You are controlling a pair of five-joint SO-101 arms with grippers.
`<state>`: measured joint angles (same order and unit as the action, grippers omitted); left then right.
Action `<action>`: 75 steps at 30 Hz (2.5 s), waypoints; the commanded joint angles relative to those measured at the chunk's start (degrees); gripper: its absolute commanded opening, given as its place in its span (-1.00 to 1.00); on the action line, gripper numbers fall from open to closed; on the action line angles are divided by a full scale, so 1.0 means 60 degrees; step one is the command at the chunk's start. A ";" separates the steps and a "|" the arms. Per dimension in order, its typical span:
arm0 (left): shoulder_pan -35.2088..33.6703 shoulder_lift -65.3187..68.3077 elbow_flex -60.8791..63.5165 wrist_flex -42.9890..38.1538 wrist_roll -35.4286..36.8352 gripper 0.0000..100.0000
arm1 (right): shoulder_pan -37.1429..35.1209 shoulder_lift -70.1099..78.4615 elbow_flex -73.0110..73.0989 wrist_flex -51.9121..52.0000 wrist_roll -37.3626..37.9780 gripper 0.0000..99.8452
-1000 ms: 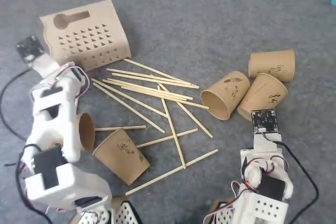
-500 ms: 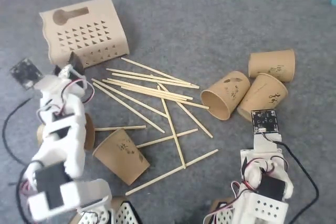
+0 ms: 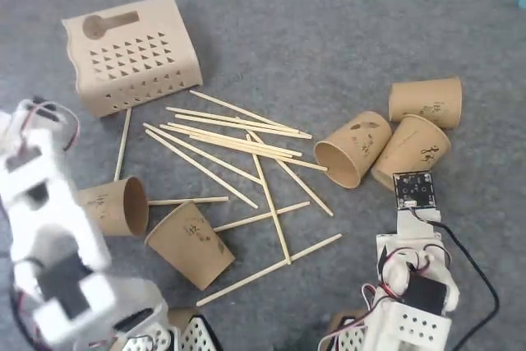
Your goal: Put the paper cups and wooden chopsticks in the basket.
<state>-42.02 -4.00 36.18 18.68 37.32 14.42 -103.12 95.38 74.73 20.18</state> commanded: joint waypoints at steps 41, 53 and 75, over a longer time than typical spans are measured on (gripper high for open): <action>0.4938 0.6212 -1.1832 0.7121 0.0571 -0.97 | 0.0066 -0.0139 -0.0161 -0.0051 0.0088 -0.98; 0.5377 0.6125 -1.3531 0.7692 0.0425 -0.96 | 0.0125 -0.0139 -0.0161 -0.0051 0.0088 -0.98; 0.3941 0.5685 -1.0762 0.8190 -0.1201 -0.65 | 0.0066 -0.0139 -0.0176 -0.0007 0.0440 -0.98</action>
<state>-18.29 33.80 -32.22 73.98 29.32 14.42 -103.12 95.38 74.73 20.26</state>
